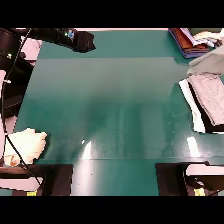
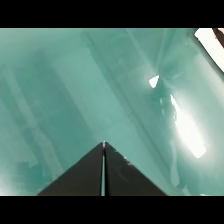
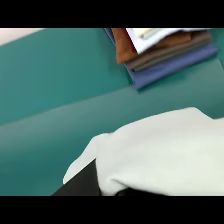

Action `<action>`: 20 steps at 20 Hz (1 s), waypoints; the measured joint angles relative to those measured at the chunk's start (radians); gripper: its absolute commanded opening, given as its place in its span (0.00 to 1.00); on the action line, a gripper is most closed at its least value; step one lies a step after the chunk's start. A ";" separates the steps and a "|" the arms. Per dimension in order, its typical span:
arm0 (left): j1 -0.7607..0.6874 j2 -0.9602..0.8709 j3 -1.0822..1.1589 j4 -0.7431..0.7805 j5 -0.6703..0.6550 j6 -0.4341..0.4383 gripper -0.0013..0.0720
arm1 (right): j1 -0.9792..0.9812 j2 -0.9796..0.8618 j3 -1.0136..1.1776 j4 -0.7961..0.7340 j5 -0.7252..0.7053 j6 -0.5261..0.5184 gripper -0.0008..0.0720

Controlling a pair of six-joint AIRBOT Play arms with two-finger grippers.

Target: Fold the shirts.

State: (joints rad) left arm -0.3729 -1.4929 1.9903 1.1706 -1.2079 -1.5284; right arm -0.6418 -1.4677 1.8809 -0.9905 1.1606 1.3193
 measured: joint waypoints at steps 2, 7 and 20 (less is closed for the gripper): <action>0.000 0.000 0.000 0.000 -0.004 0.001 0.06 | -0.011 0.070 -0.091 -0.058 0.029 0.000 0.03; 0.000 0.000 0.000 0.000 -0.008 0.012 0.06 | -0.075 0.258 -0.370 -0.151 0.102 0.000 0.04; 0.000 0.000 0.000 0.000 -0.007 0.018 0.06 | -0.192 0.552 -0.764 -0.138 0.139 0.061 0.88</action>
State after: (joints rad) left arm -0.3729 -1.4929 1.9903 1.1702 -1.2148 -1.5101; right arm -0.8333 -0.9161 1.1168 -1.1282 1.2995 1.3808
